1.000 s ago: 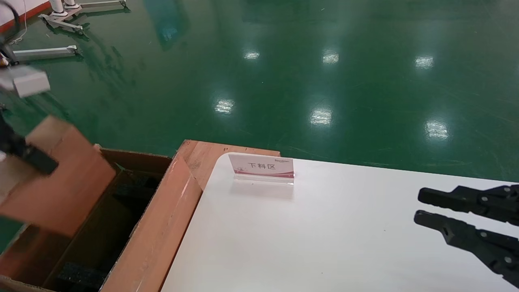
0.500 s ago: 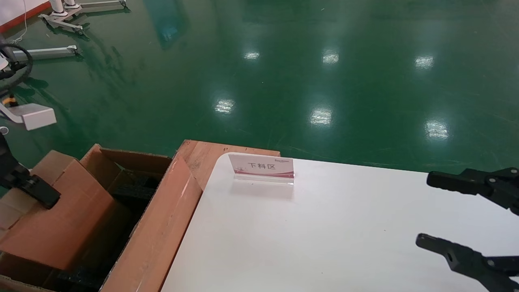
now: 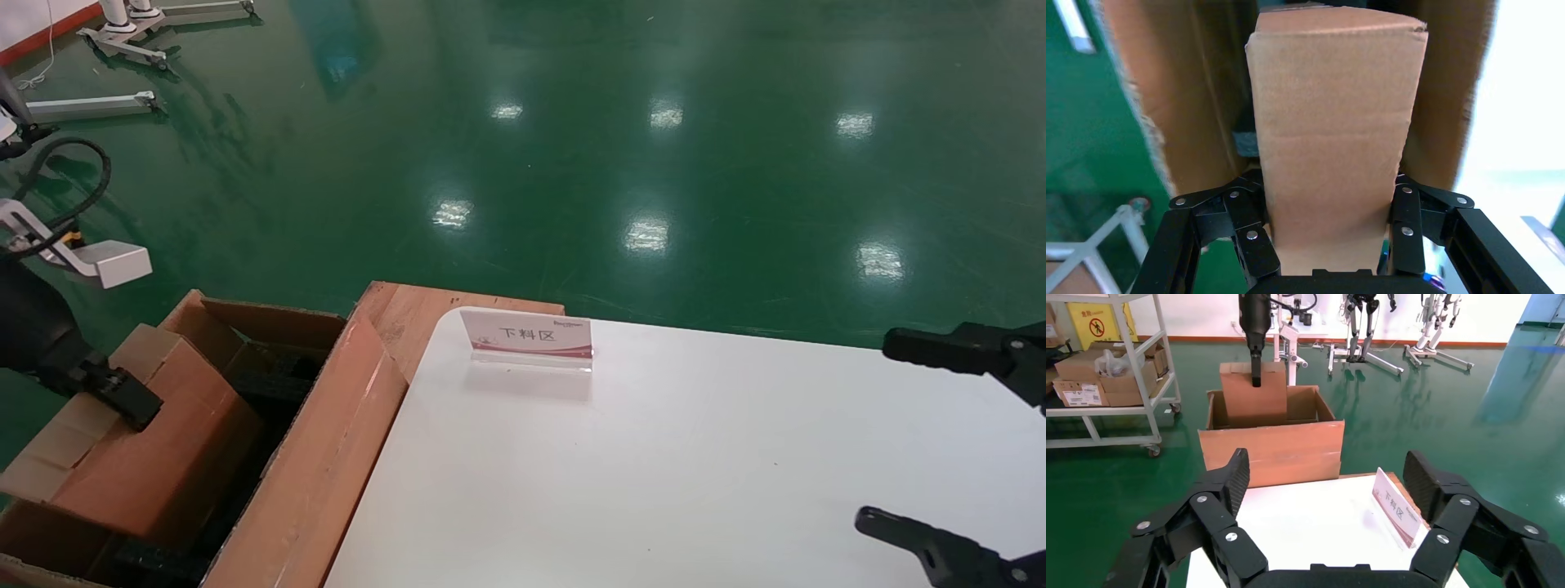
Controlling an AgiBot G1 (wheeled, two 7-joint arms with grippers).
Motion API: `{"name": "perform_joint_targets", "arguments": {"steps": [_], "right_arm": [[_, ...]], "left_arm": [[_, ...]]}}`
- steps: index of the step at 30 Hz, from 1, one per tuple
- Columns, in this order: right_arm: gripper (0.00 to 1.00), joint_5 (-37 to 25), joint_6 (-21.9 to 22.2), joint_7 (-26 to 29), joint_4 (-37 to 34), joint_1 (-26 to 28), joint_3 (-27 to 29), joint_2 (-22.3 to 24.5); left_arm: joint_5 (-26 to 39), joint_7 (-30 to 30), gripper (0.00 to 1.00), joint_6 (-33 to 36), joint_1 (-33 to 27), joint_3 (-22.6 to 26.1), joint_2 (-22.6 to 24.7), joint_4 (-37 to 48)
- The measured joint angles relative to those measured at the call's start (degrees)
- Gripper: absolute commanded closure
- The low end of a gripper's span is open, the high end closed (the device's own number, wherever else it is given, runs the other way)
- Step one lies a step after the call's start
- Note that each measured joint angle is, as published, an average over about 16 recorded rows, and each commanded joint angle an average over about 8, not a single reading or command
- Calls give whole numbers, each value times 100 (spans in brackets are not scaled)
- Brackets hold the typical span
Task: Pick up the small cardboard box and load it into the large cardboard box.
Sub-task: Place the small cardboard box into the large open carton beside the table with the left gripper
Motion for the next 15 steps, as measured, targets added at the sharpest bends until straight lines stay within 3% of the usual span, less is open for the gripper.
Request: {"name": "perform_joint_targets", "arguments": {"steps": [15], "right_arm": [[0,4,2,-3,0,1,-5,2]], "left_arm": [[-246,527,100,-237,1049,-136,171,1072]]}}
